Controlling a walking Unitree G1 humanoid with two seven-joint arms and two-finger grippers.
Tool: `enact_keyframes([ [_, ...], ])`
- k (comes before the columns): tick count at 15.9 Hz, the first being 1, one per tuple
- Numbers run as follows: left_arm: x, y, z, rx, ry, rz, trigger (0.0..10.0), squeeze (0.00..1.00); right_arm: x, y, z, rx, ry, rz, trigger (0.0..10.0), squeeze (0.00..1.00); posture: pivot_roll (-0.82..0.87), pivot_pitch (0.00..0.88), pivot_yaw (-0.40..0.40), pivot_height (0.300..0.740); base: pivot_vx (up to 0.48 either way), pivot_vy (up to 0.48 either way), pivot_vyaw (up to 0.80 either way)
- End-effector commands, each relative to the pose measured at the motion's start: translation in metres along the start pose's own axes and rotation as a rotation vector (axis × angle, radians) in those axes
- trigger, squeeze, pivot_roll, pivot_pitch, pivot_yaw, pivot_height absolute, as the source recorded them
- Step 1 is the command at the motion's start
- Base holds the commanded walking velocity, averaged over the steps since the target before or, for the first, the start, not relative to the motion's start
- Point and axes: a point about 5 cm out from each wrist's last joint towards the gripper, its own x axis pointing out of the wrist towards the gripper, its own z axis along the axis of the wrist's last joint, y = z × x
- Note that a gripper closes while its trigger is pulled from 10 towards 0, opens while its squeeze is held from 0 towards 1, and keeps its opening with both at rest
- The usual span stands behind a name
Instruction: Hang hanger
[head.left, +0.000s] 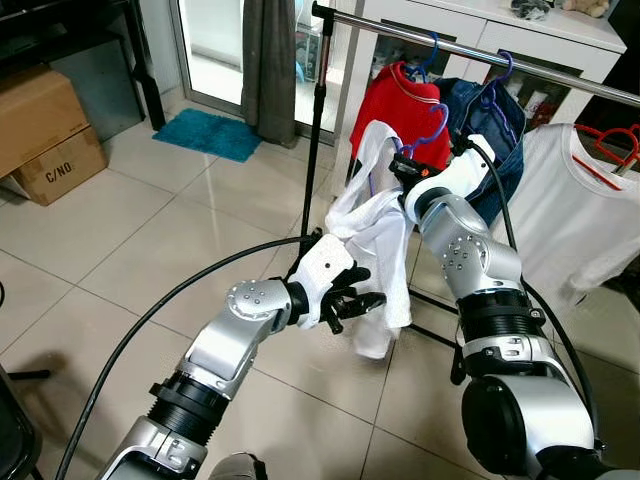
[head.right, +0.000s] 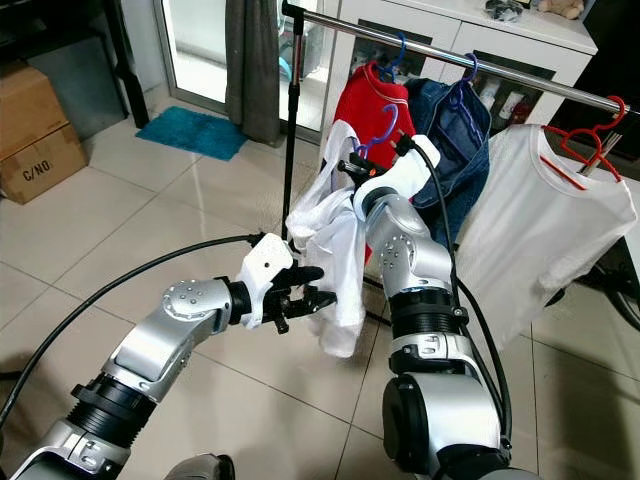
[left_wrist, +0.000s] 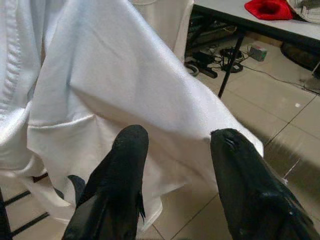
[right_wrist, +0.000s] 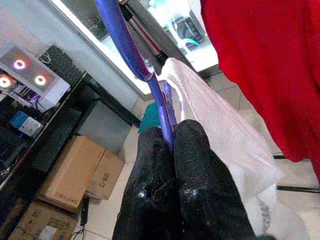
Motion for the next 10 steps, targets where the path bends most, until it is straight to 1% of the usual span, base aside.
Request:
enact_keyframes([
  [1,0.0026,-0.0017,0.0016,0.015,0.000,-0.009,0.0,0.00,0.0013,0.0007,0.0160,0.009,-0.061,-0.001,10.0,0.00,0.00,0.000,-0.090,0.740,0.000,0.000,0.00],
  [3,0.0044,-0.0036,0.0009,-0.010,-0.013,-0.028,0.0,0.00,0.0021,0.0008,0.0169,0.015,-0.065,-0.001,10.0,0.00,0.00,0.000,-0.087,0.740,0.000,0.000,0.00],
  [7,0.0062,-0.0030,-0.0019,-0.040,-0.020,-0.031,0.0,0.00,0.0023,0.0024,0.0174,0.021,-0.068,0.003,10.0,0.00,0.00,0.000,-0.085,0.740,0.000,0.000,0.00],
  [10,0.0068,-0.0022,-0.0021,-0.068,-0.045,-0.038,0.0,0.00,0.0022,0.0032,0.0186,0.024,-0.072,0.006,10.0,0.00,0.00,0.000,-0.083,0.740,0.000,0.000,0.00],
])
